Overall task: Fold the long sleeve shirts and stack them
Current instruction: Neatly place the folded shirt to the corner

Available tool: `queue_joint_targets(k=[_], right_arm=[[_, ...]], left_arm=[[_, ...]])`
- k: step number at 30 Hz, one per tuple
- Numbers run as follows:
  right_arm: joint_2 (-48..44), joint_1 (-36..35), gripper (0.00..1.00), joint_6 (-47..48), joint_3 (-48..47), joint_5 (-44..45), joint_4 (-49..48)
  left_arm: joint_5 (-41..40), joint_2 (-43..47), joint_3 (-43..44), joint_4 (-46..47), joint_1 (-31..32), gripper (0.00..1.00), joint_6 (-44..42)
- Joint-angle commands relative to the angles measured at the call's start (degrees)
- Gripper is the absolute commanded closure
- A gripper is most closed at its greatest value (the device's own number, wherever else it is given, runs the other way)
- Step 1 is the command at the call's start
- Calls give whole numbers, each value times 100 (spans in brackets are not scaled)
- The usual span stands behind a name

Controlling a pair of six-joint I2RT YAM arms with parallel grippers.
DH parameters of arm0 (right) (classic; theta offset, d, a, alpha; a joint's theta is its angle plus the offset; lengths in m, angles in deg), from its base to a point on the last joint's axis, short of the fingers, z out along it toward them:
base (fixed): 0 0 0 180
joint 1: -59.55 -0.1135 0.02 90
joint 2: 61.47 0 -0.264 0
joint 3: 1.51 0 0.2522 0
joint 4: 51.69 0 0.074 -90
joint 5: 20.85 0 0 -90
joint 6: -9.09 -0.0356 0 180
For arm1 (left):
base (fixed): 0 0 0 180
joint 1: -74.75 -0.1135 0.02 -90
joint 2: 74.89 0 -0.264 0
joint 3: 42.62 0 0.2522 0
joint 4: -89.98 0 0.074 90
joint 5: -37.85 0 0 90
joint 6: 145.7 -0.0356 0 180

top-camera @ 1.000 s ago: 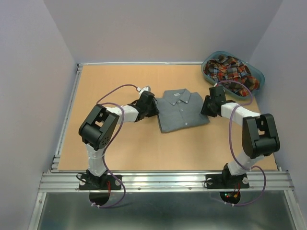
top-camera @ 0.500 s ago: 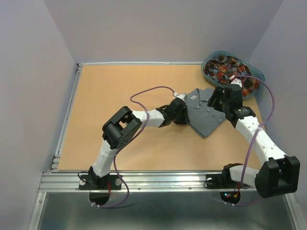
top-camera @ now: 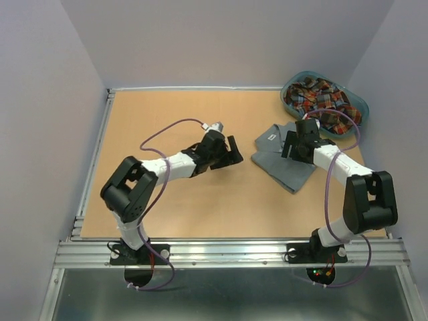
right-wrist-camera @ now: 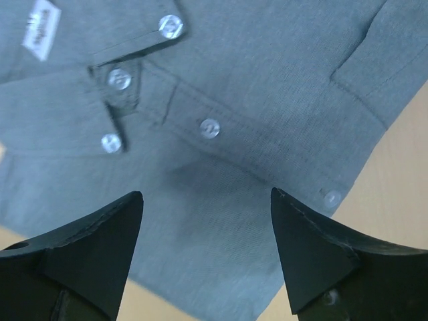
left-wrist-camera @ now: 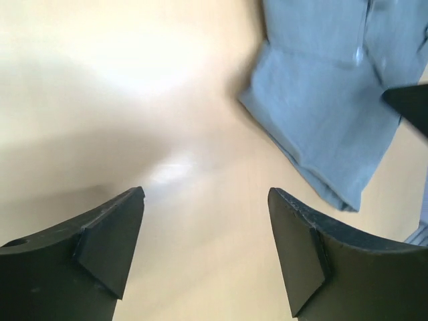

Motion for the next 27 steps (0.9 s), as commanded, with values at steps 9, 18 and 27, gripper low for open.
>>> queue_joint_targets(k=[9, 18, 27], right_arm=[[1100, 150, 18, 40, -252, 517, 108], [346, -620, 21, -1577, 329, -1655, 241], [-796, -897, 20, -2034, -120, 67, 328]], left_arm=[[-433, 2561, 153, -1750, -1910, 8, -1845], [-796, 3451, -391, -1733, -3122, 5, -2375], [-628, 3671, -514, -1681, -3370, 5, -2374]])
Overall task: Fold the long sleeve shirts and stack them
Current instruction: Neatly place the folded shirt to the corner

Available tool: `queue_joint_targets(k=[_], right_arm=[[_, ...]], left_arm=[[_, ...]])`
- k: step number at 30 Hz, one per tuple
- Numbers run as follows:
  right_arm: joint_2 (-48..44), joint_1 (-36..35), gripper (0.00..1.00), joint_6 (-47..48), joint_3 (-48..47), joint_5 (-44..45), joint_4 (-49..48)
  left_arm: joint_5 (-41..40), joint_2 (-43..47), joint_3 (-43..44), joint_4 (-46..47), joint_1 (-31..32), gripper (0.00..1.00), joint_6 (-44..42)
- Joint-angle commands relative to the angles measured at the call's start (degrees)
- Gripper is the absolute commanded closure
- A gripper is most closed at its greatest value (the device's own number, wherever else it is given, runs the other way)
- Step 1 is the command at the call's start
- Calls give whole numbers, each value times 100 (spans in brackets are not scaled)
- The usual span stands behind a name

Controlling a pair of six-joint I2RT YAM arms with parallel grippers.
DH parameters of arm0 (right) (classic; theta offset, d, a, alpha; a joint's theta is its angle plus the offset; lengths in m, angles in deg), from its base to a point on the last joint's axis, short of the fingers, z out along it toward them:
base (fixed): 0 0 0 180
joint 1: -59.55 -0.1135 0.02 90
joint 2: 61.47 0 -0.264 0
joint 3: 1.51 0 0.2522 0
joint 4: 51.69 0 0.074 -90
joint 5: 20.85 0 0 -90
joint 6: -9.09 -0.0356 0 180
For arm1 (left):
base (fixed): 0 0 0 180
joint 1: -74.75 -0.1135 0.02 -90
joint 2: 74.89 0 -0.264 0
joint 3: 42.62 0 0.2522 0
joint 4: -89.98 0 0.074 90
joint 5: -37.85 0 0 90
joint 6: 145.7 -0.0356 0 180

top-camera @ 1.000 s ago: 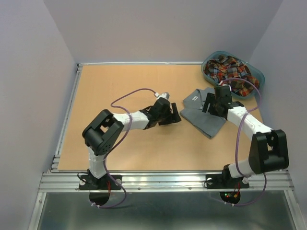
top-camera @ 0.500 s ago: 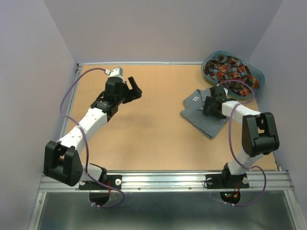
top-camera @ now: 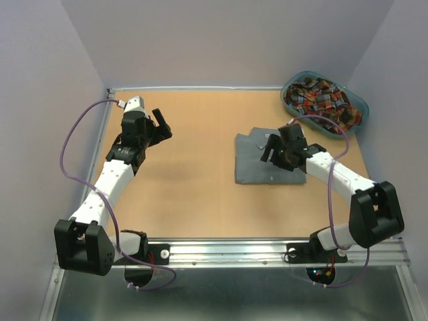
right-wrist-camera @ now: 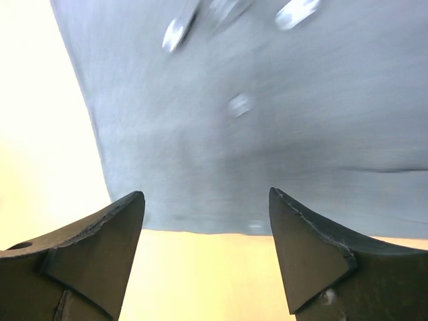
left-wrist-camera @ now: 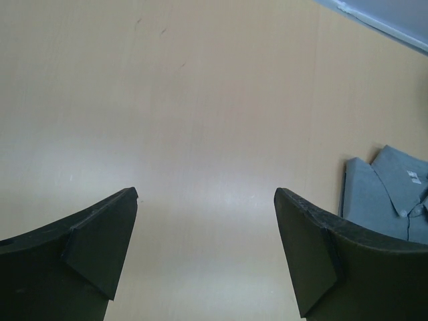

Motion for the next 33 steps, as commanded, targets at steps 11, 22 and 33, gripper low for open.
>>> queue_joint_targets(k=[11, 22, 33], right_arm=[[-654, 1471, 18, 103, 70, 369, -4], [-1400, 1462, 8, 446, 210, -132, -4], [-2121, 1462, 2, 595, 527, -291, -13]], left_arm=[[1665, -403, -499, 643, 859, 6, 622], [1182, -2545, 88, 1681, 2969, 12, 1599], [646, -4287, 1266, 1549, 3331, 24, 1758]])
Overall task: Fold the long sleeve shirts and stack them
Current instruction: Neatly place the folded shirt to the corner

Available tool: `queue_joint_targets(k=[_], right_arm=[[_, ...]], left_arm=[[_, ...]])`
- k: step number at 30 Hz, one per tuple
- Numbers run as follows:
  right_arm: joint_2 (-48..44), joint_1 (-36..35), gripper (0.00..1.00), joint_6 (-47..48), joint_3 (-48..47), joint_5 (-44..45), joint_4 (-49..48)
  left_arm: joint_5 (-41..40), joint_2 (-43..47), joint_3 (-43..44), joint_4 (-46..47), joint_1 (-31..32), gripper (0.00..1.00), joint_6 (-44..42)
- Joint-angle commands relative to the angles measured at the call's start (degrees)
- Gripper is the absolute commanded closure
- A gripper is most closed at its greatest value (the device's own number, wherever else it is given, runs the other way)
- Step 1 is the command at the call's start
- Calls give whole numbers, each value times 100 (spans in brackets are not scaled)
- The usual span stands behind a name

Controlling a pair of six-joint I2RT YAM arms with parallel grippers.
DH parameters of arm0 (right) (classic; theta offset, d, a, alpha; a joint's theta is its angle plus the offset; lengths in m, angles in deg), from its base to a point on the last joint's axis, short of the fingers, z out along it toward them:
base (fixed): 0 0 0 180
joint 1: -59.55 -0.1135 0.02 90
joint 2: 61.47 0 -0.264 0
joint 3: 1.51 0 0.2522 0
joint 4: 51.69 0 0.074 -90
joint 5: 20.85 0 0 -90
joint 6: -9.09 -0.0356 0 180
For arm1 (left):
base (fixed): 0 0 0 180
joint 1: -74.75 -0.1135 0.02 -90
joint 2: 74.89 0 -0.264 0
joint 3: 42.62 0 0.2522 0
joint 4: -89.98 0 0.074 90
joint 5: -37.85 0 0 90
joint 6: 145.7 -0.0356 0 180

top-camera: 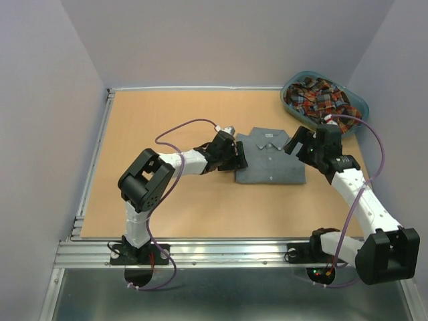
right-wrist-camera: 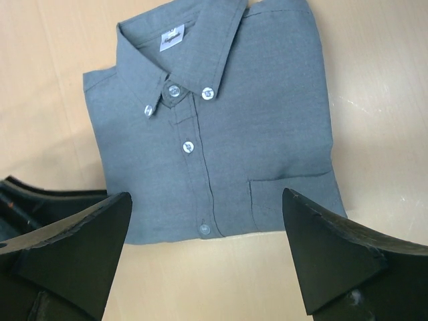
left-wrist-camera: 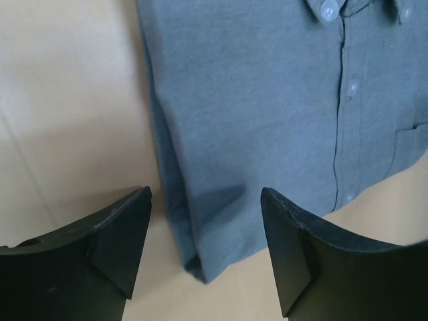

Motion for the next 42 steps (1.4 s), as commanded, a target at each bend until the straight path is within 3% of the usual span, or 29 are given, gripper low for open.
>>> queue_joint_targets(k=[1, 6, 9, 12, 13, 14, 22, 32, 36, 39, 40, 42], right_arm=[[-251, -2, 1, 152, 136, -99, -74], [-321, -2, 1, 160, 171, -99, -83], [-347, -2, 2, 186, 180, -143, -92], [-383, -2, 2, 230, 162, -143, -92], [-409, -11, 2, 257, 171, -134, -83], [-426, -11, 2, 274, 171, -134, -83], [-541, -2, 2, 459, 127, -160, -83], [-506, -11, 2, 591, 22, -389, -74], [-418, -11, 2, 600, 13, -573, -74], [-435, -11, 2, 530, 48, -836, -74], [-453, -20, 2, 512, 74, -915, -74], [-497, -20, 2, 460, 144, -1117, -74]], left_arm=[[-377, -341, 373, -16, 55, 26, 121], [-615, -710, 549, -157, 63, 39, 156], [-939, -887, 689, -332, 55, 55, 138], [-1151, -1010, 839, -525, -15, 81, 42], [-1177, -1019, 865, -552, -50, 95, 7], [-1178, -1019, 883, -570, -94, 100, -11], [-1432, -808, 1269, -1264, -1341, 100, -871], [-2696, -1396, 2640, -2442, -3897, 100, -2647], [-2927, -1844, 3597, -2740, -4758, 90, -2894], [-2934, -1915, 4248, -2645, -5007, 64, -2814], [-3022, -1880, 4336, -2627, -4999, 43, -2832], [-2936, -1784, 4451, -2705, -4990, 24, -2597]])
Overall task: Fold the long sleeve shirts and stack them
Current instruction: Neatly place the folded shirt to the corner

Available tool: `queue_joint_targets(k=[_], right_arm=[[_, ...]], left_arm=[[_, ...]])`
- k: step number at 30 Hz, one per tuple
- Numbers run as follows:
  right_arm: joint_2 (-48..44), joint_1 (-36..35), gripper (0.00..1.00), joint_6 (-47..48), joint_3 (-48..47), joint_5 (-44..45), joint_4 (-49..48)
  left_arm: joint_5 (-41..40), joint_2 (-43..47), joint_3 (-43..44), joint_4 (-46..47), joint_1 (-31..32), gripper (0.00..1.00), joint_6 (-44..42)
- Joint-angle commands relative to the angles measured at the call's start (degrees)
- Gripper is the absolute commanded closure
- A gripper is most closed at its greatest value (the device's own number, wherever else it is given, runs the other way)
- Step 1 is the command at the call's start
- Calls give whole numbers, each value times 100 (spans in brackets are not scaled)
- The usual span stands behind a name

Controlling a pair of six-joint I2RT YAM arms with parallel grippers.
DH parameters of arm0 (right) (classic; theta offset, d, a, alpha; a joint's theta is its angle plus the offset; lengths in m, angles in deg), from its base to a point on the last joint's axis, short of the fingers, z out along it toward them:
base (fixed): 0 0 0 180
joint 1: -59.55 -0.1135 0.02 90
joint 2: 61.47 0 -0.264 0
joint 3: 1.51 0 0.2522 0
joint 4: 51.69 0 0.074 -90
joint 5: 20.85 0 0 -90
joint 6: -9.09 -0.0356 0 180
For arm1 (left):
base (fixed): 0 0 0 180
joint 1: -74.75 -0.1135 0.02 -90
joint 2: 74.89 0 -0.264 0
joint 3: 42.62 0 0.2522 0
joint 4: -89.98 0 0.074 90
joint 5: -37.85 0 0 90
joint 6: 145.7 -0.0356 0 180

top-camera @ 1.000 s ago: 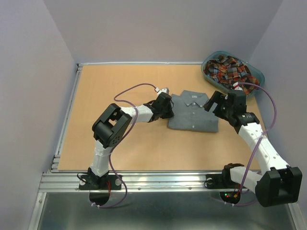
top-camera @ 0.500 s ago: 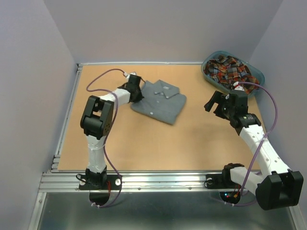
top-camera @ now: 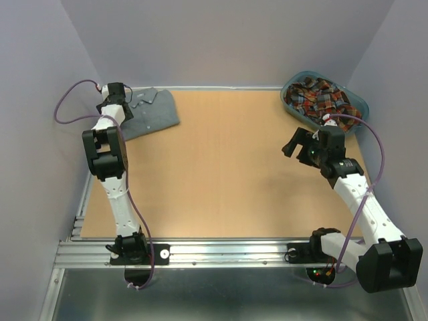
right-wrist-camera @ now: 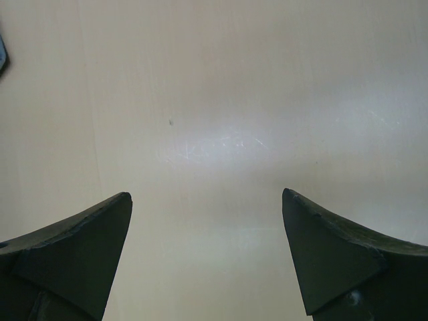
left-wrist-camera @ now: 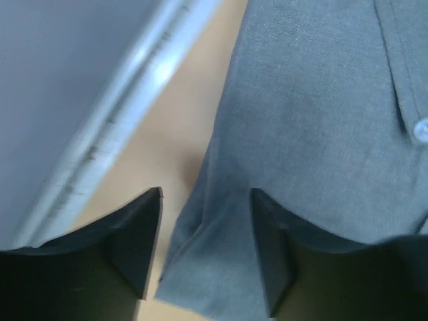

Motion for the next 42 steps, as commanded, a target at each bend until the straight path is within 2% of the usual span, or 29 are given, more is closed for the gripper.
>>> queue_joint_targets(k=[1, 2, 6, 9, 10, 13, 20, 27, 32, 37, 42], right_arm=[[-84, -20, 2, -22, 61, -458, -94], [-101, -20, 2, -22, 70, -467, -85], [-198, -20, 2, 5, 79, -511, -85], [-347, -46, 2, 5, 79, -572, -85], [-365, -72, 2, -4, 79, -581, -94], [-461, -160, 2, 22, 79, -581, -85], [-567, -336, 2, 58, 202, -485, -85], [-558, -468, 2, 145, 158, -520, -85], [-497, -494, 2, 163, 149, -520, -85], [-400, -503, 2, 172, 132, -546, -85], [-295, -503, 2, 189, 79, -555, -85]], left_arm=[[-149, 550, 402, -170, 177, 17, 169], [-96, 700, 288, -162, 177, 13, 327], [220, 1815, -984, 373, 168, 12, 1477], [641, 3009, -2922, 1600, 177, 13, 2959], [712, 3161, -3260, 1866, 168, 15, 3226], [967, 3460, -4200, 2702, 159, 18, 3938], [907, 3400, -5232, 3819, 150, 21, 5091], [555, 2768, -5083, 4163, 98, 29, 5374], [747, 2179, -4688, 4171, -148, 44, 5146], [879, 1713, -3837, 3724, -429, 55, 4715], [1398, 949, -2527, 2933, -649, 57, 3854]])
